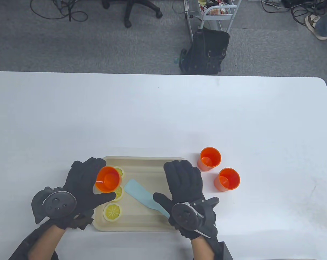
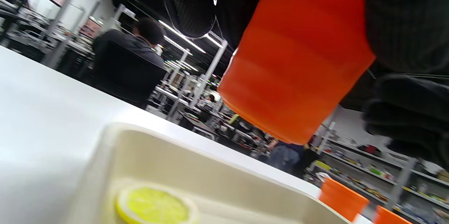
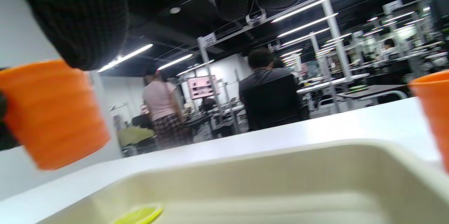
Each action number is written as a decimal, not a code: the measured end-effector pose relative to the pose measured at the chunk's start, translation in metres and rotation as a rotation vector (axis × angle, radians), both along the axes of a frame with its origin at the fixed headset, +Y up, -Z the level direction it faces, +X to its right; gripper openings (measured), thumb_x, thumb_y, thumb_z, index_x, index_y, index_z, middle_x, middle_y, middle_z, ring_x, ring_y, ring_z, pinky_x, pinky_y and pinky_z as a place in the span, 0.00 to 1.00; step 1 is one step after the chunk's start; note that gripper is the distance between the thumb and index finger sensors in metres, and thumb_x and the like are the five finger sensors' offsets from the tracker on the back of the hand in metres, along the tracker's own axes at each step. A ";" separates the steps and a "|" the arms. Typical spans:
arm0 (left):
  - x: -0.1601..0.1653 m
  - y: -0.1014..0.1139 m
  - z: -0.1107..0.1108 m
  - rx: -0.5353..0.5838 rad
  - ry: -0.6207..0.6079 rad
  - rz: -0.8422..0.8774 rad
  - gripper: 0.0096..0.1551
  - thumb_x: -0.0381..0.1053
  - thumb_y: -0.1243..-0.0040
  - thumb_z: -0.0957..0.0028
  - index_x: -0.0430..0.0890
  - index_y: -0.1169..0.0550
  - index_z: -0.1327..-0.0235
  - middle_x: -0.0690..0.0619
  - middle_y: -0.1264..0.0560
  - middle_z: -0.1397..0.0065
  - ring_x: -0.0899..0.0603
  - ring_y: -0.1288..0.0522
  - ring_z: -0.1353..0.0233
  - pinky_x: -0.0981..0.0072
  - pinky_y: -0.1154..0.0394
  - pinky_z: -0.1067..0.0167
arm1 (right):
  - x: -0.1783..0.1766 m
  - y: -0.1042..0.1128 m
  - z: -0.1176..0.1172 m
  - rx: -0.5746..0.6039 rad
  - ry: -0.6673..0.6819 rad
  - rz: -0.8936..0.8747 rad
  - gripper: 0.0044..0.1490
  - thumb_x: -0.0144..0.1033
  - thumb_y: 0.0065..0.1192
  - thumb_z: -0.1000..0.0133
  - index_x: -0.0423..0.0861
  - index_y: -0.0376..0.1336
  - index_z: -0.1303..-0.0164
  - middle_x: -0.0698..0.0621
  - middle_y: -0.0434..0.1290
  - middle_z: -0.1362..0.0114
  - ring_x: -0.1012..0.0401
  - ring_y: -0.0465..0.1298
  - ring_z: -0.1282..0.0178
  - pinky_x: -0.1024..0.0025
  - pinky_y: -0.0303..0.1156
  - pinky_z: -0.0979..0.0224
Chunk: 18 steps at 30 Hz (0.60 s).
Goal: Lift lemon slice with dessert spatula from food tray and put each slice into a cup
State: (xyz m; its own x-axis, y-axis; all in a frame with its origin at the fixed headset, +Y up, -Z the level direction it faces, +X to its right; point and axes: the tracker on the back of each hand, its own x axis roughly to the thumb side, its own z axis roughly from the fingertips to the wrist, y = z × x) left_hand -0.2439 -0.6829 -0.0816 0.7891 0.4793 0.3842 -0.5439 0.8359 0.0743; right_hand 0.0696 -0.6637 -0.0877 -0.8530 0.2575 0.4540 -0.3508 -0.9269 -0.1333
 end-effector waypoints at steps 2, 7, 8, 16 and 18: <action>0.007 -0.002 0.002 -0.004 -0.040 -0.020 0.69 0.79 0.26 0.61 0.50 0.43 0.13 0.52 0.28 0.19 0.35 0.34 0.15 0.23 0.45 0.22 | -0.009 -0.001 0.003 -0.020 0.056 0.017 0.66 0.59 0.75 0.51 0.48 0.42 0.13 0.42 0.54 0.12 0.38 0.54 0.11 0.31 0.49 0.17; 0.022 -0.004 0.005 -0.007 -0.125 -0.056 0.72 0.78 0.25 0.63 0.48 0.45 0.13 0.52 0.27 0.21 0.37 0.33 0.15 0.24 0.44 0.22 | -0.030 -0.006 0.011 -0.066 0.179 0.052 0.70 0.60 0.76 0.52 0.46 0.39 0.13 0.42 0.54 0.12 0.38 0.55 0.11 0.31 0.50 0.17; 0.025 -0.004 0.006 -0.009 -0.148 -0.057 0.73 0.78 0.25 0.64 0.47 0.46 0.13 0.52 0.27 0.21 0.37 0.33 0.15 0.24 0.44 0.22 | -0.034 -0.006 0.012 -0.075 0.200 0.064 0.71 0.60 0.76 0.53 0.46 0.39 0.13 0.42 0.54 0.12 0.38 0.55 0.11 0.31 0.50 0.17; 0.043 -0.003 0.014 -0.004 -0.246 -0.135 0.79 0.77 0.22 0.69 0.44 0.49 0.14 0.55 0.25 0.23 0.39 0.32 0.16 0.26 0.43 0.21 | -0.052 -0.009 0.022 -0.075 0.296 0.106 0.74 0.59 0.80 0.55 0.44 0.38 0.13 0.43 0.56 0.14 0.41 0.59 0.13 0.31 0.51 0.18; 0.047 -0.003 0.015 -0.008 -0.268 -0.171 0.80 0.76 0.22 0.69 0.43 0.50 0.14 0.56 0.25 0.23 0.39 0.32 0.15 0.26 0.43 0.21 | -0.057 -0.010 0.025 -0.064 0.319 0.122 0.74 0.58 0.81 0.56 0.45 0.38 0.13 0.43 0.56 0.14 0.41 0.60 0.13 0.31 0.52 0.18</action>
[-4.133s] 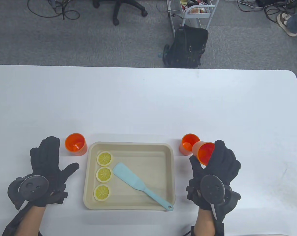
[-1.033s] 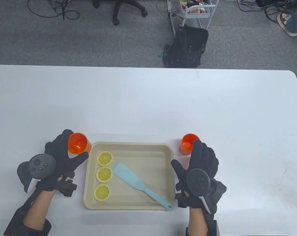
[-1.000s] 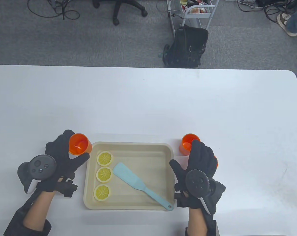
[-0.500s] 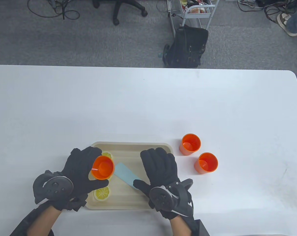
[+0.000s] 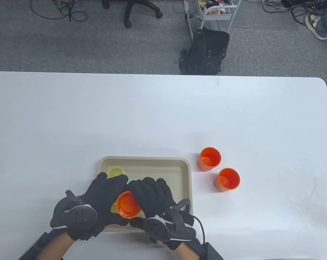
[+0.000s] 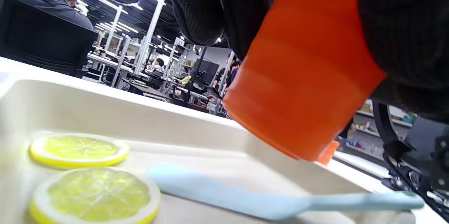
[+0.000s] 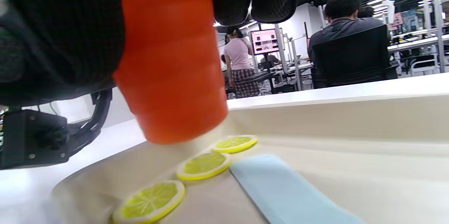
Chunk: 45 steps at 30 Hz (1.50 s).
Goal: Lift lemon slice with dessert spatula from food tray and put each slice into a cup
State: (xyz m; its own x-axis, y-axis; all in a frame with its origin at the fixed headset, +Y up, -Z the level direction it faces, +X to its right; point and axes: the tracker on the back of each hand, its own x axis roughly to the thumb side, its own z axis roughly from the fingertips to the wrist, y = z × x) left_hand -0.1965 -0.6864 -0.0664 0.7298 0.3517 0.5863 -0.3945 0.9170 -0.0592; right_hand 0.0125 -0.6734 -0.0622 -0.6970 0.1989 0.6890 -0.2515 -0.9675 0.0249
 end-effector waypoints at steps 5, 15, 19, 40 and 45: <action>0.002 -0.002 0.000 0.005 -0.002 -0.037 0.83 0.75 0.21 0.72 0.41 0.52 0.15 0.57 0.25 0.24 0.40 0.32 0.15 0.26 0.44 0.21 | -0.007 -0.002 0.005 0.020 0.018 0.067 0.71 0.56 0.81 0.55 0.48 0.40 0.14 0.44 0.56 0.14 0.43 0.63 0.14 0.31 0.52 0.17; 0.005 -0.006 -0.002 -0.053 -0.060 -0.027 0.82 0.74 0.22 0.68 0.42 0.54 0.15 0.56 0.27 0.21 0.38 0.33 0.15 0.24 0.46 0.21 | -0.007 -0.001 0.004 0.026 0.012 0.099 0.66 0.59 0.81 0.56 0.50 0.47 0.15 0.45 0.59 0.17 0.46 0.65 0.17 0.32 0.53 0.17; -0.002 -0.004 -0.004 -0.047 -0.016 -0.003 0.77 0.75 0.27 0.60 0.45 0.57 0.14 0.51 0.32 0.16 0.34 0.35 0.14 0.23 0.47 0.21 | 0.003 0.005 -0.001 0.017 -0.053 0.115 0.66 0.59 0.80 0.56 0.49 0.47 0.14 0.44 0.59 0.17 0.45 0.65 0.17 0.33 0.54 0.17; -0.093 -0.021 -0.036 -0.115 0.394 0.159 0.71 0.76 0.33 0.54 0.50 0.58 0.13 0.44 0.49 0.08 0.29 0.44 0.12 0.20 0.53 0.21 | 0.118 0.026 -0.035 -0.044 -0.601 0.092 0.65 0.55 0.82 0.53 0.49 0.47 0.13 0.44 0.59 0.16 0.45 0.66 0.20 0.35 0.55 0.17; -0.095 -0.020 -0.037 -0.121 0.407 0.154 0.70 0.76 0.34 0.54 0.50 0.58 0.13 0.43 0.49 0.08 0.29 0.44 0.12 0.20 0.54 0.21 | 0.136 0.027 -0.036 -0.024 -0.732 0.136 0.65 0.55 0.82 0.53 0.52 0.47 0.13 0.47 0.59 0.15 0.44 0.62 0.18 0.34 0.50 0.17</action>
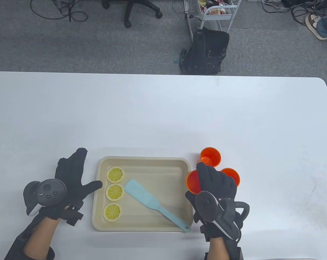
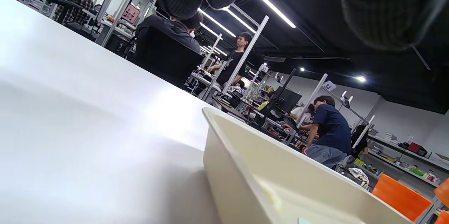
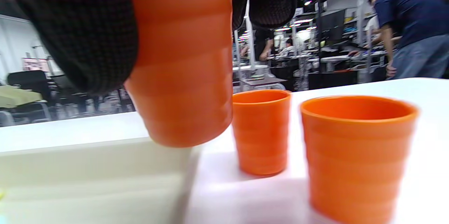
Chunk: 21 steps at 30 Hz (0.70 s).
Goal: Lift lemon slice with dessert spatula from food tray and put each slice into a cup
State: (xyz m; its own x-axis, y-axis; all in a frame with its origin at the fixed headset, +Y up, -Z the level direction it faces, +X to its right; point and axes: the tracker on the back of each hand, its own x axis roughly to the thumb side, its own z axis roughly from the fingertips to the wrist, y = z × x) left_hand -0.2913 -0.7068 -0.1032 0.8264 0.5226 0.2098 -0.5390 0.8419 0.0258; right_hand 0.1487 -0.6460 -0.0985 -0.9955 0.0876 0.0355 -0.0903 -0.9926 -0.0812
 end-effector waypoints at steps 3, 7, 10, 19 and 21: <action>-0.002 -0.001 -0.001 -0.005 0.007 0.004 0.70 0.76 0.34 0.53 0.50 0.58 0.13 0.44 0.49 0.08 0.29 0.44 0.12 0.20 0.54 0.21 | 0.010 0.000 0.000 -0.011 -0.056 -0.006 0.65 0.55 0.82 0.53 0.52 0.47 0.13 0.47 0.59 0.14 0.43 0.59 0.17 0.33 0.48 0.17; -0.003 -0.003 -0.002 -0.015 0.009 -0.002 0.69 0.76 0.34 0.53 0.50 0.58 0.13 0.43 0.49 0.08 0.29 0.44 0.12 0.20 0.54 0.21 | 0.015 -0.009 -0.005 -0.080 -0.094 0.033 0.65 0.55 0.82 0.53 0.53 0.47 0.12 0.48 0.59 0.14 0.37 0.52 0.13 0.28 0.41 0.19; -0.003 -0.002 -0.002 -0.017 0.008 -0.003 0.69 0.76 0.34 0.52 0.50 0.58 0.13 0.43 0.49 0.08 0.29 0.44 0.12 0.20 0.54 0.21 | 0.013 -0.018 -0.011 -0.136 -0.095 0.068 0.65 0.55 0.82 0.53 0.54 0.47 0.12 0.49 0.58 0.13 0.36 0.49 0.12 0.25 0.36 0.22; -0.002 -0.003 -0.002 -0.029 0.001 -0.013 0.69 0.76 0.35 0.53 0.50 0.58 0.13 0.43 0.49 0.08 0.28 0.45 0.12 0.19 0.54 0.22 | 0.008 -0.039 -0.024 -0.217 -0.103 0.153 0.65 0.56 0.82 0.54 0.54 0.47 0.13 0.50 0.59 0.13 0.35 0.46 0.11 0.24 0.35 0.23; -0.002 -0.004 -0.002 -0.035 0.002 -0.018 0.69 0.76 0.35 0.52 0.50 0.58 0.13 0.43 0.49 0.08 0.28 0.45 0.12 0.19 0.55 0.22 | 0.009 -0.042 -0.025 -0.239 -0.110 0.154 0.65 0.56 0.82 0.54 0.54 0.47 0.13 0.50 0.59 0.13 0.35 0.46 0.11 0.24 0.34 0.24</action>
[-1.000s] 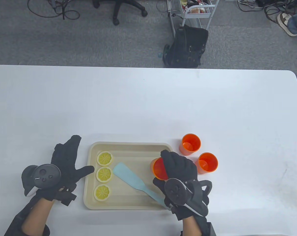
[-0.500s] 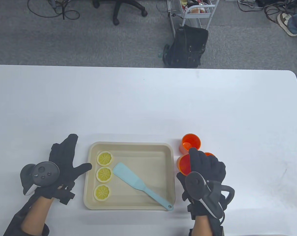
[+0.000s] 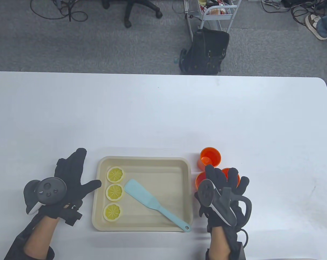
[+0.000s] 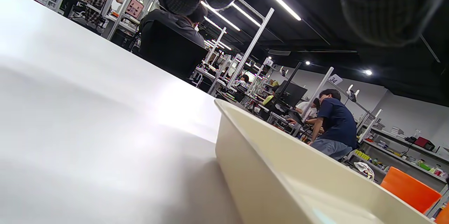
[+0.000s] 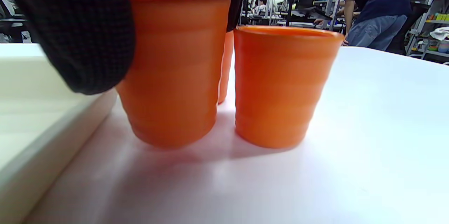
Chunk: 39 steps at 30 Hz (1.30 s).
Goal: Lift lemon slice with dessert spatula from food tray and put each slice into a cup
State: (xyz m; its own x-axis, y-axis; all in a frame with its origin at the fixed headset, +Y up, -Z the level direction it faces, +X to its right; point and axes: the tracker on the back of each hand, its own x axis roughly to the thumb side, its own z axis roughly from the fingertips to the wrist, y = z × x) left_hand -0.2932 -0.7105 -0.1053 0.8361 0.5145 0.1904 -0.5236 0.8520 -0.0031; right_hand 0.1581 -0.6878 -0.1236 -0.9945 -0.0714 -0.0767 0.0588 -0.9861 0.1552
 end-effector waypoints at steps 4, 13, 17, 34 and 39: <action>0.000 0.000 0.000 -0.006 0.001 -0.004 0.69 0.76 0.35 0.52 0.50 0.58 0.12 0.43 0.49 0.08 0.28 0.45 0.12 0.19 0.55 0.22 | -0.001 -0.006 -0.003 -0.004 0.007 0.013 0.65 0.56 0.82 0.55 0.54 0.48 0.13 0.50 0.60 0.13 0.35 0.46 0.11 0.24 0.34 0.24; 0.000 -0.001 -0.001 -0.012 -0.001 -0.009 0.69 0.76 0.35 0.52 0.50 0.58 0.12 0.43 0.48 0.08 0.28 0.45 0.12 0.19 0.55 0.22 | -0.002 -0.009 -0.004 -0.056 0.018 -0.012 0.66 0.57 0.81 0.54 0.51 0.46 0.13 0.45 0.56 0.11 0.35 0.45 0.11 0.24 0.35 0.23; -0.001 -0.001 -0.001 -0.003 0.005 -0.008 0.68 0.76 0.35 0.52 0.50 0.57 0.12 0.43 0.48 0.09 0.28 0.45 0.12 0.19 0.55 0.22 | -0.004 0.007 0.005 -0.014 0.036 -0.080 0.67 0.59 0.79 0.54 0.48 0.46 0.13 0.41 0.50 0.10 0.34 0.44 0.12 0.25 0.35 0.23; -0.003 -0.002 -0.002 -0.015 0.015 -0.006 0.68 0.75 0.35 0.52 0.50 0.57 0.12 0.43 0.47 0.09 0.28 0.45 0.12 0.19 0.55 0.22 | -0.097 0.006 0.031 -0.100 0.440 -0.202 0.58 0.58 0.73 0.49 0.46 0.50 0.15 0.41 0.61 0.15 0.43 0.69 0.18 0.36 0.66 0.22; -0.003 -0.002 -0.002 -0.020 0.013 -0.011 0.68 0.75 0.35 0.52 0.50 0.57 0.12 0.43 0.47 0.09 0.28 0.45 0.12 0.19 0.55 0.22 | -0.109 -0.012 0.031 -0.242 0.394 -0.158 0.59 0.57 0.74 0.49 0.43 0.50 0.15 0.39 0.63 0.17 0.43 0.74 0.22 0.41 0.75 0.27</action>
State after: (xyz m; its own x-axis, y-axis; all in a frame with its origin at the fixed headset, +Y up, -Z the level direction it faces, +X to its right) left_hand -0.2960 -0.7130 -0.1073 0.8442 0.5088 0.1687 -0.5142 0.8576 -0.0135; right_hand 0.0487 -0.6999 -0.0928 -0.9446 0.1140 0.3079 0.0114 -0.9259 0.3777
